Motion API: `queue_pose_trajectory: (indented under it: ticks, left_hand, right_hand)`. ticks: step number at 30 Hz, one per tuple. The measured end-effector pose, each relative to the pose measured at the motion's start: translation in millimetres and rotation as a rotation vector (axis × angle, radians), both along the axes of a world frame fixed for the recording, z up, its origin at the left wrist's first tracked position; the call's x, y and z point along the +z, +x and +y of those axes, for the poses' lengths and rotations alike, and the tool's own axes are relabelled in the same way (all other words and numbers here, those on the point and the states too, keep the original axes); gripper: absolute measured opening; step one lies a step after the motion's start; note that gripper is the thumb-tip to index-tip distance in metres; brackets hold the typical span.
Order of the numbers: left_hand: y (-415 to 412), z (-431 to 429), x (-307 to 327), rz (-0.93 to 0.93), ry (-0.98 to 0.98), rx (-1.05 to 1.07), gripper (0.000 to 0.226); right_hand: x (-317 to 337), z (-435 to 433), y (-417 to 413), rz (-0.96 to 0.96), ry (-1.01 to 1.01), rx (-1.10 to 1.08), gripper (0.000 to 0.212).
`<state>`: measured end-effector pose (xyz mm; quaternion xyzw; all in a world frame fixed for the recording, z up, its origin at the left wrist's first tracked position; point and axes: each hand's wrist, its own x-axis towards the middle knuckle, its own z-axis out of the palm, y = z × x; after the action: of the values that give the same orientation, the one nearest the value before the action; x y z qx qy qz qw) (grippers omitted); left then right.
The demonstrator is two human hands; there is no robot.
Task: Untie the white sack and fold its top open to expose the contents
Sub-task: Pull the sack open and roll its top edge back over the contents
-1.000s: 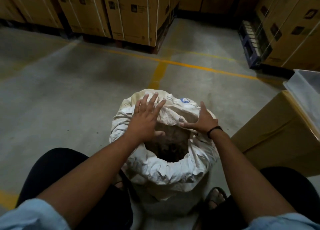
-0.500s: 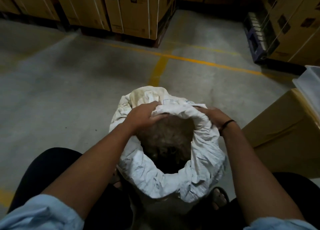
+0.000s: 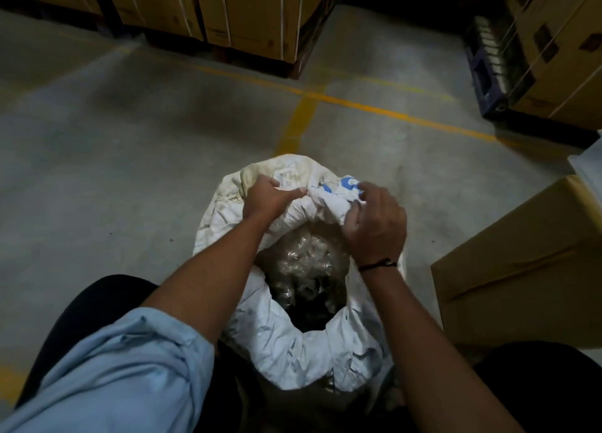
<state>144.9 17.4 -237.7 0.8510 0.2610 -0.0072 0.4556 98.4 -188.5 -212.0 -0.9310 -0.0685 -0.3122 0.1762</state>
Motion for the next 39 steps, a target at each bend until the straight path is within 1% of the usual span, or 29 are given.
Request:
queue_pose_trajectory:
  ticks: [1, 2, 3, 4, 6, 7, 9, 10, 12, 14, 16, 18, 19, 21, 22, 23, 24, 25, 26, 27, 28, 29, 30, 31, 32, 34, 35, 36, 39]
  left_hand:
    - [-4, 0, -3, -0.114, 0.127, 0.065, 0.062]
    - [-7, 0, -5, -0.242, 0.297, 0.084, 0.052]
    - [-9, 0, -7, -0.372, 0.465, 0.070, 0.041]
    - [-10, -1, -8, -0.492, 0.575, 0.029, 0.030]
    - [-18, -6, -9, -0.631, 0.612, -0.110, 0.024]
    - [-23, -8, -12, -0.665, 0.621, -0.184, 0.026]
    - [-37, -7, -23, -0.698, 0.748, -0.337, 0.039]
    - [-44, -4, -28, -0.681, 0.822, -0.414, 0.049]
    - [-53, 5, -36, -0.599, 0.925, -0.514, 0.063]
    - [-58, 10, -40, -0.591, 0.933, -0.518, 0.058]
    - [-59, 6, -38, -0.558, 0.846, -0.476, 0.049]
    - [-51, 2, -25, -0.439, 0.613, -0.428, 0.042]
    - [-43, 3, -14, -0.364, 0.449, -0.419, 0.041]
    - [-22, 12, 11, -0.230, 0.052, -0.447, 0.041]
    - [-14, 19, 23, -0.142, -0.159, -0.452, 0.038]
    - [-10, 24, 31, -0.032, -0.359, -0.437, 0.034]
    - [-9, 27, 34, 0.080, -0.487, -0.413, 0.031]
    - [-8, 30, 31, 0.169, -0.529, -0.387, 0.032]
    - [-6, 31, 23, 0.220, -0.513, -0.363, 0.038]
    - [-3, 29, 12, 0.223, -0.475, -0.310, 0.045]
    - [4, 26, -2, 0.165, -0.430, -0.239, 0.050]
    - [9, 21, -12, 0.069, -0.362, -0.143, 0.051]
    - [11, 16, -18, -0.040, -0.244, -0.045, 0.049]
    - [11, 11, -22, -0.138, -0.074, 0.020, 0.047]
    - [8, 7, -23, -0.231, 0.118, 0.034, 0.043]
    - [0, 4, -20, -0.387, 0.472, -0.051, 0.030]
    - [-3, 4, -20, -0.425, 0.582, -0.111, 0.023]
    - [-8, 5, -20, -0.437, 0.640, -0.156, 0.019]
    - [-30, 5, -27, -0.510, 0.738, -0.235, 0.032]
  right_hand:
    - [-1, 11, -5, 0.020, 0.011, 0.004, 0.040]
    - [-6, 20, -10, 0.090, -0.031, -0.003, 0.045]
    - [-16, 25, -15, 0.209, -0.116, -0.046, 0.053]
    - [-29, 26, -19, 0.327, -0.200, -0.082, 0.062]
    - [-51, 18, -21, 0.486, -0.296, -0.149, 0.067]
    - [-55, 11, -20, 0.520, -0.296, -0.165, 0.063]
    - [-56, 3, -9, 0.505, -0.246, -0.165, 0.052]
    - [-55, -1, 0, 0.497, -0.190, -0.161, 0.047]
    - [-44, -9, 18, 0.550, -0.060, -0.133, 0.038]
    - [-37, -13, 25, 0.620, 0.088, -0.102, 0.033]
    - [-22, -14, 29, 0.688, 0.273, -0.042, 0.032]
    - [-11, -24, 44, 0.736, 0.475, 0.004, 0.029]
    - [-8, -32, 54, 0.789, 0.494, 0.051, 0.026]
    - [0, -48, 72, 0.951, 0.438, 0.101, 0.025]
    - [0, -55, 76, 1.027, 0.562, 0.081, 0.025]
    - [-3, -57, 74, 1.046, 0.694, 0.102, 0.021]
    - [-11, -59, 76, 1.048, 0.729, 0.090, 0.016]
    - [-17, -58, 77, 1.063, 0.749, 0.089, 0.016]
    - [-23, -51, 79, 1.078, 0.756, 0.072, 0.019]
    - [-25, -45, 81, 1.093, 0.648, 0.058, 0.022]
    - [-31, -40, 85, 1.051, 0.543, 0.040, 0.025]
    - [-36, -37, 93, 0.951, 0.504, -0.046, 0.030]
    - [-36, -33, 94, 0.865, 0.479, -0.129, 0.036]
    - [-34, -31, 90, 0.799, 0.483, -0.176, 0.043]
    - [-35, -30, 87, 0.705, 0.440, -0.210, 0.048]
    - [-30, -27, 80, 0.563, 0.096, -0.188, 0.043]
    - [-29, -27, 77, 0.500, -0.036, -0.156, 0.038]
    - [-26, -26, 72, 0.432, -0.109, -0.129, 0.034]
    - [-18, -12, 40, 0.349, -0.103, -0.104, 0.032]
